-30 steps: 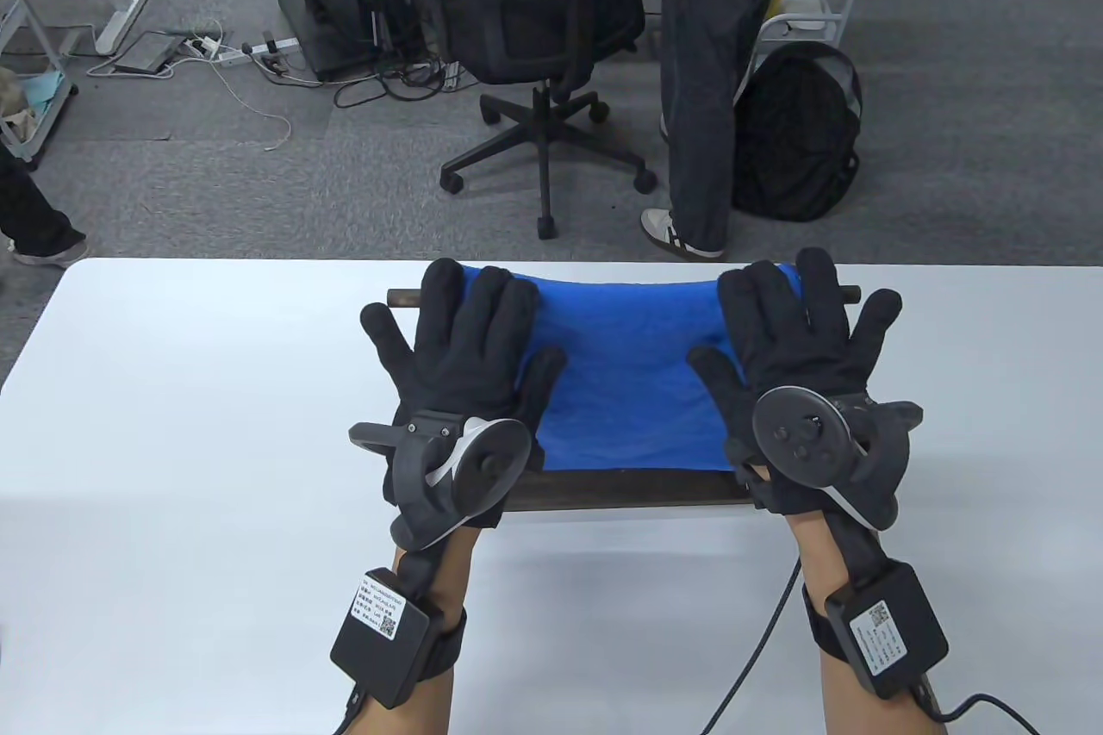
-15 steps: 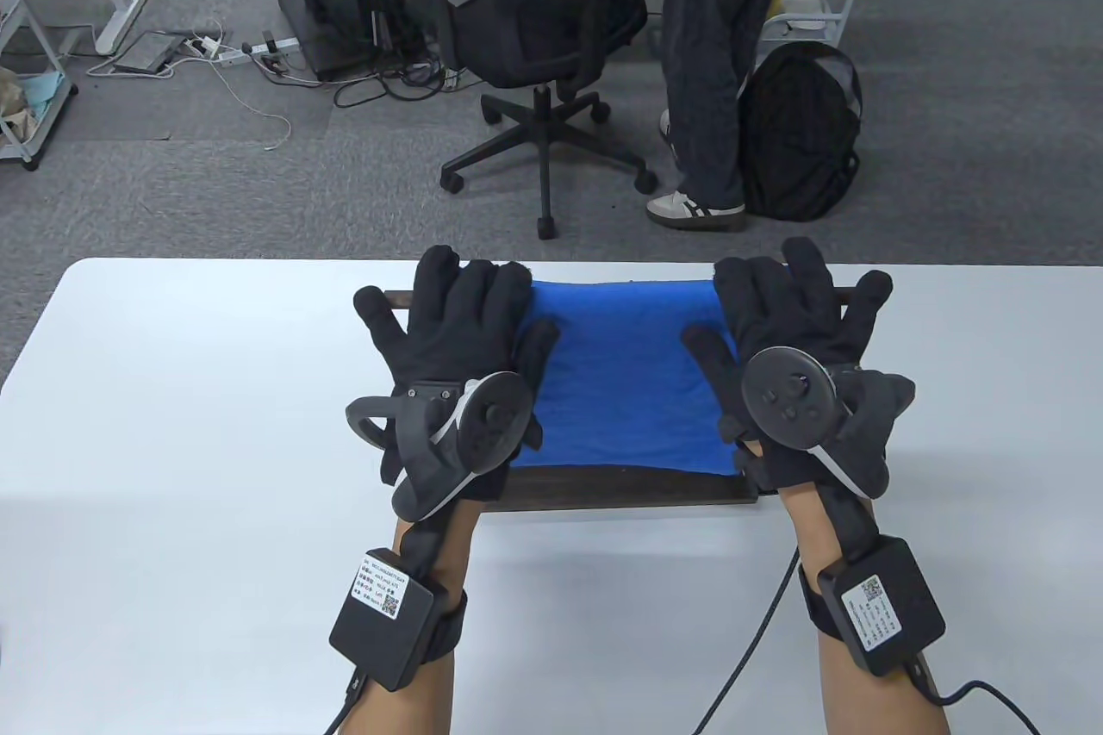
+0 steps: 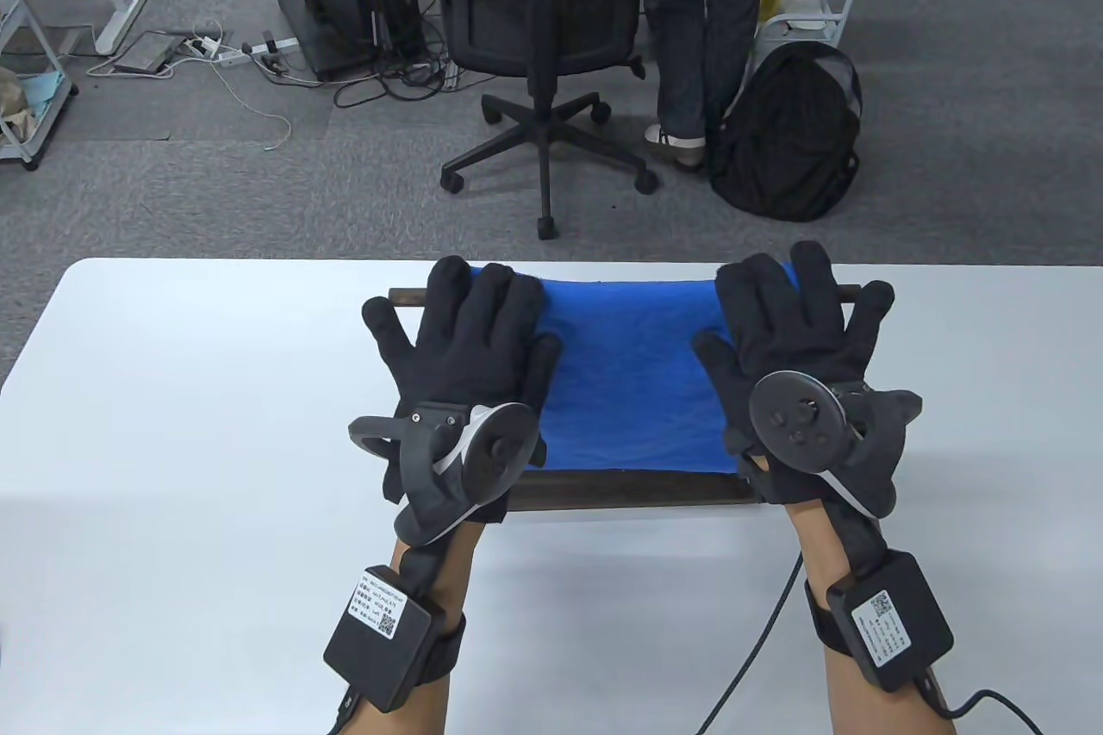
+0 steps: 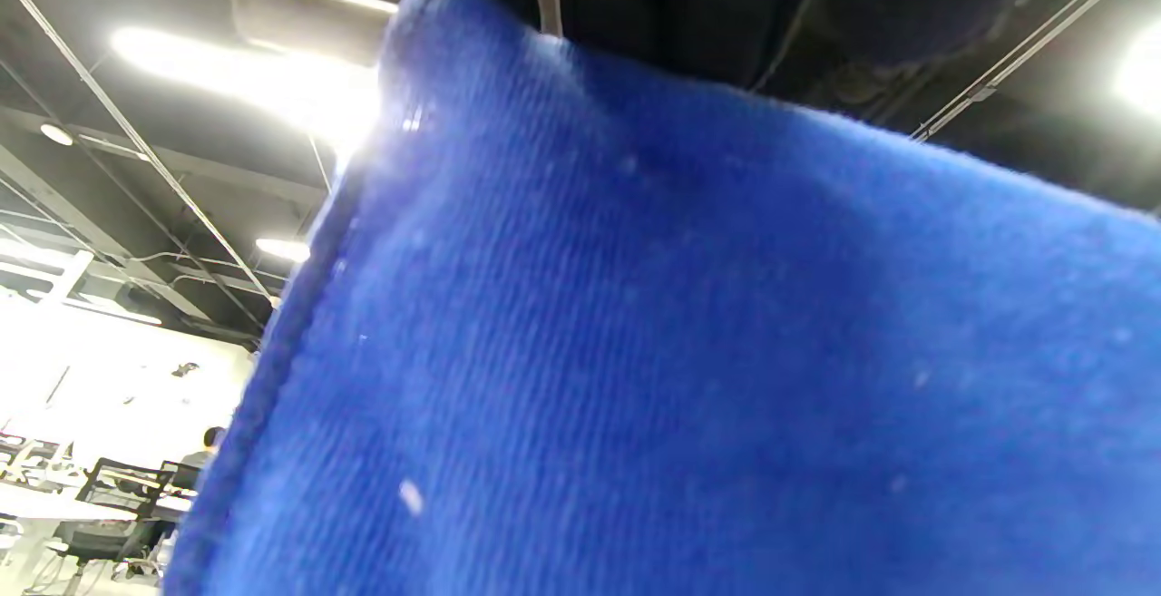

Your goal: Drape rectangular towel over desktop hanging rack bar

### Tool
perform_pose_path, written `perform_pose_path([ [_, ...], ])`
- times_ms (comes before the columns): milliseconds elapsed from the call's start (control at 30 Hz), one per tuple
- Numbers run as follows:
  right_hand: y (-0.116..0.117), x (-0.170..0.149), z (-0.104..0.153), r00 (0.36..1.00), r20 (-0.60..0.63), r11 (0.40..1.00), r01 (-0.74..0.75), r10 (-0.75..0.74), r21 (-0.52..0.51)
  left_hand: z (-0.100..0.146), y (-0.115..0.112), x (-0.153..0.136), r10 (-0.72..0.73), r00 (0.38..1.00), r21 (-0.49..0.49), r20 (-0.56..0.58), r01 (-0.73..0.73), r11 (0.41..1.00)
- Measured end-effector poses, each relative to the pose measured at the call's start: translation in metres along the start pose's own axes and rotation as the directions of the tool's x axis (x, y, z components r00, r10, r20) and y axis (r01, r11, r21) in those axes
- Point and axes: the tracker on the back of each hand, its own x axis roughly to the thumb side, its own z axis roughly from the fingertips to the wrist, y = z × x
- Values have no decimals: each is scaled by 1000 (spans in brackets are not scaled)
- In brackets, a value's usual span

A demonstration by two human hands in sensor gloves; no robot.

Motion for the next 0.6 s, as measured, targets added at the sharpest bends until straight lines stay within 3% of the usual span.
perform_pose_path([
  [300,6,-5,12,995,-25,994,102,-101,41,16,-12,-1,78,997,-21,21,-78,997],
  [367,4,-5,8,995,-35,992,94,-92,88,8,-7,-4,60,998,-104,29,-56,993],
  [467,3,-4,10,995,-38,993,99,-97,64,9,-1,-5,139,990,-66,13,-137,988],
  [600,1,-3,12,996,-33,995,87,-85,49,12,1,-11,111,994,-44,11,-110,993],
])
